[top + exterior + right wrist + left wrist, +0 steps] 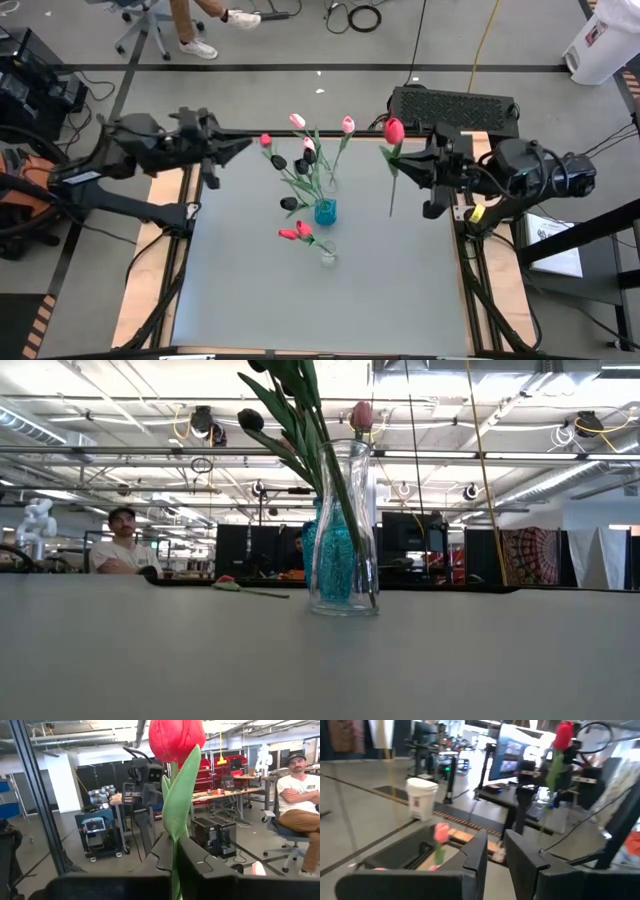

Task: Sort flowers into vase by color
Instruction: Put the bottom red tulip into the bottom transparent vase

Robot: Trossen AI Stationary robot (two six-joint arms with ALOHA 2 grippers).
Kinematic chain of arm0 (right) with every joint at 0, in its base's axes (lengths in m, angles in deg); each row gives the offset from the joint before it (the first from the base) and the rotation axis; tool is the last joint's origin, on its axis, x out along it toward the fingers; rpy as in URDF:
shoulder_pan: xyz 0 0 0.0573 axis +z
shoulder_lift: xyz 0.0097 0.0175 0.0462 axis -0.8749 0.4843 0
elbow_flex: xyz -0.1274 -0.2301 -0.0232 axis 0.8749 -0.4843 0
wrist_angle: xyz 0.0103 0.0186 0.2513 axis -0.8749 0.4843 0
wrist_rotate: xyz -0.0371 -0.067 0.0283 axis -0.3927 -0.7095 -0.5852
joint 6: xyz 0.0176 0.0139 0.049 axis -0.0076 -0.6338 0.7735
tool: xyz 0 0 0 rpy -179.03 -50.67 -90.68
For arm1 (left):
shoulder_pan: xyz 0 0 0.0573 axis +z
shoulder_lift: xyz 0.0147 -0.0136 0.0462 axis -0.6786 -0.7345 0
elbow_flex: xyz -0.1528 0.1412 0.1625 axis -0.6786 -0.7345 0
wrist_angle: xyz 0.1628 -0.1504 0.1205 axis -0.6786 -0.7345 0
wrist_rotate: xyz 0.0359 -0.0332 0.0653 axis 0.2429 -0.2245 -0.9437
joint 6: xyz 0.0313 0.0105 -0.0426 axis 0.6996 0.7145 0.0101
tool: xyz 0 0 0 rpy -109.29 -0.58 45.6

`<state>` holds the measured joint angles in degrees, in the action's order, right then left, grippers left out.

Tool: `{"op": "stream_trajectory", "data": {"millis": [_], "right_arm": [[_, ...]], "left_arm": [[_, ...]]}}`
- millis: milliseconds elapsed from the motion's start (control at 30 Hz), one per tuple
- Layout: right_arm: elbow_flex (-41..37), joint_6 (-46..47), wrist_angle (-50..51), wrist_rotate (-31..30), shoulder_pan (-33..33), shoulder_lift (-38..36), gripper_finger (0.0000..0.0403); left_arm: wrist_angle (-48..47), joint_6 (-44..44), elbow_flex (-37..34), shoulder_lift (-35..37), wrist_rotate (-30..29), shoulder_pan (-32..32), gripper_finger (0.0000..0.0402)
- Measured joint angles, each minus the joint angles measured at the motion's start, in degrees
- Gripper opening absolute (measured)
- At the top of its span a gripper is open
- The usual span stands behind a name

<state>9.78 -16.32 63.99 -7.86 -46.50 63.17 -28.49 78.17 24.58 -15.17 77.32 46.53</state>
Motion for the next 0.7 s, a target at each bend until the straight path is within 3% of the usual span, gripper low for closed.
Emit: {"op": "stream_trajectory", "data": {"millis": [300, 700], "right_arm": [[0.00, 0.66, -6.30, 0.00, 0.19, 7.69, 0.0000], [0.00, 1.05, -15.37, 0.01, 0.55, 16.59, 0.0000]], "left_arm": [[-4.82, 0.31, 0.02, 5.55, -5.89, 0.00, 0.0073], [-8.62, 0.17, -0.01, 6.47, -6.92, 0.00, 0.0073]]}}
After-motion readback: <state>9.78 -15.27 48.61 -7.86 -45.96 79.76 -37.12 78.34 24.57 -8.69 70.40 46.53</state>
